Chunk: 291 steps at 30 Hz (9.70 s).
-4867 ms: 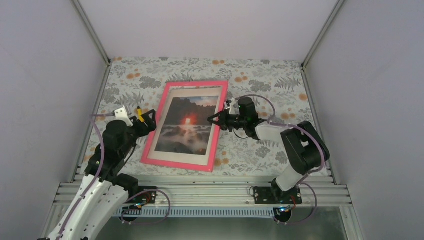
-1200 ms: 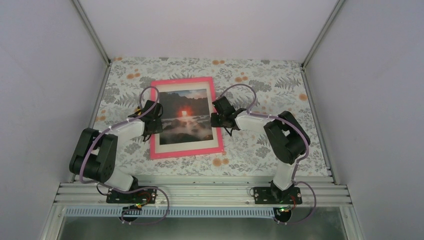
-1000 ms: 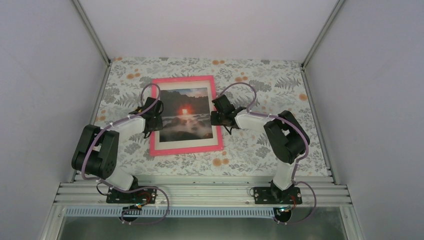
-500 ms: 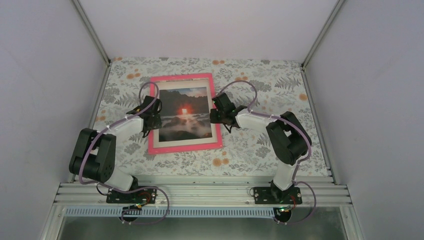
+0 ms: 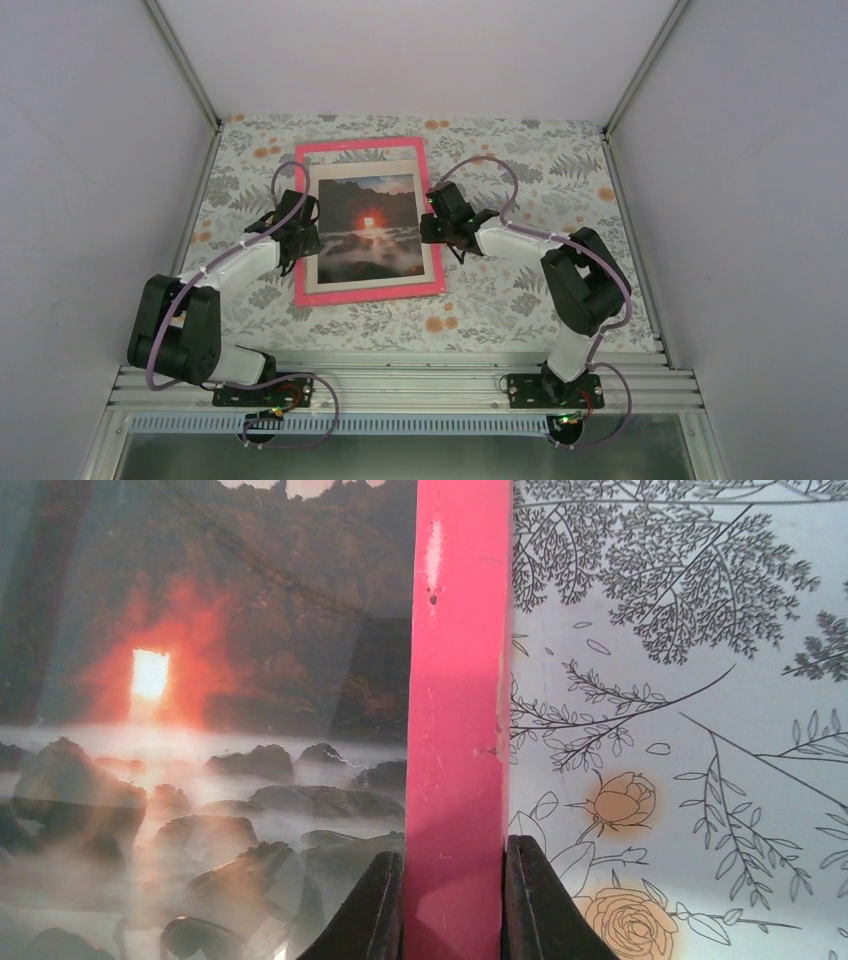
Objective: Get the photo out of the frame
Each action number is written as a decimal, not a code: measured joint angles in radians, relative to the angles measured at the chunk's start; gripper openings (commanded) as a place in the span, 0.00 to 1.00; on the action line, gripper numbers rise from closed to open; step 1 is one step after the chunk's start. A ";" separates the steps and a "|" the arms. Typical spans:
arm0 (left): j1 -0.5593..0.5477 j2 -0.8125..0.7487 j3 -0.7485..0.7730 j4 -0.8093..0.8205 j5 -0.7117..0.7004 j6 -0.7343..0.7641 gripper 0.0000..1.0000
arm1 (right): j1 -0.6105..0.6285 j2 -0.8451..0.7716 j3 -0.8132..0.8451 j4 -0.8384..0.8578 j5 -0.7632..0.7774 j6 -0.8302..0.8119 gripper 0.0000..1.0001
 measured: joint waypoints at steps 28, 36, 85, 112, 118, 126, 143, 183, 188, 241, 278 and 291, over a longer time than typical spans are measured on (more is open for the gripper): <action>-0.296 0.234 0.276 0.047 0.169 -0.204 0.02 | -0.312 -0.309 -0.188 -0.097 0.111 -0.271 0.04; -0.389 0.444 0.469 0.076 0.207 -0.264 0.02 | -0.470 -0.325 -0.266 -0.035 0.154 -0.370 0.04; -0.527 0.787 0.848 0.141 0.373 -0.366 0.68 | -0.819 0.014 -0.063 0.109 0.080 -0.525 0.63; -0.224 -0.034 0.003 0.229 0.295 -0.346 0.93 | -0.108 -0.334 -0.253 0.085 -0.143 -0.368 0.86; -0.090 -0.203 -0.129 0.185 0.299 -0.320 0.97 | 0.039 -0.248 -0.249 0.087 -0.141 -0.339 0.89; 0.051 -0.299 -0.253 0.156 0.343 -0.280 0.98 | 0.137 -0.134 -0.220 0.071 -0.143 -0.301 0.90; 0.069 -0.233 -0.278 0.134 0.385 -0.200 1.00 | 0.144 -0.128 -0.269 0.058 -0.106 -0.225 0.98; 0.069 -0.200 -0.267 0.180 0.512 -0.164 0.88 | 0.144 -0.223 -0.322 0.084 -0.010 -0.200 0.98; 0.069 -0.200 -0.264 0.180 0.499 -0.161 0.88 | 0.144 -0.223 -0.322 0.084 -0.010 -0.200 0.98; 0.005 -0.042 -0.216 0.299 0.540 -0.162 0.88 | 0.144 -0.231 -0.342 0.092 0.020 -0.196 0.98; 0.109 -0.132 -0.180 0.244 0.511 -0.171 0.96 | 0.143 -0.370 -0.389 0.090 0.120 -0.182 1.00; 0.130 -0.086 -0.221 0.215 0.497 -0.140 0.96 | 0.143 -0.370 -0.414 0.106 0.117 -0.182 1.00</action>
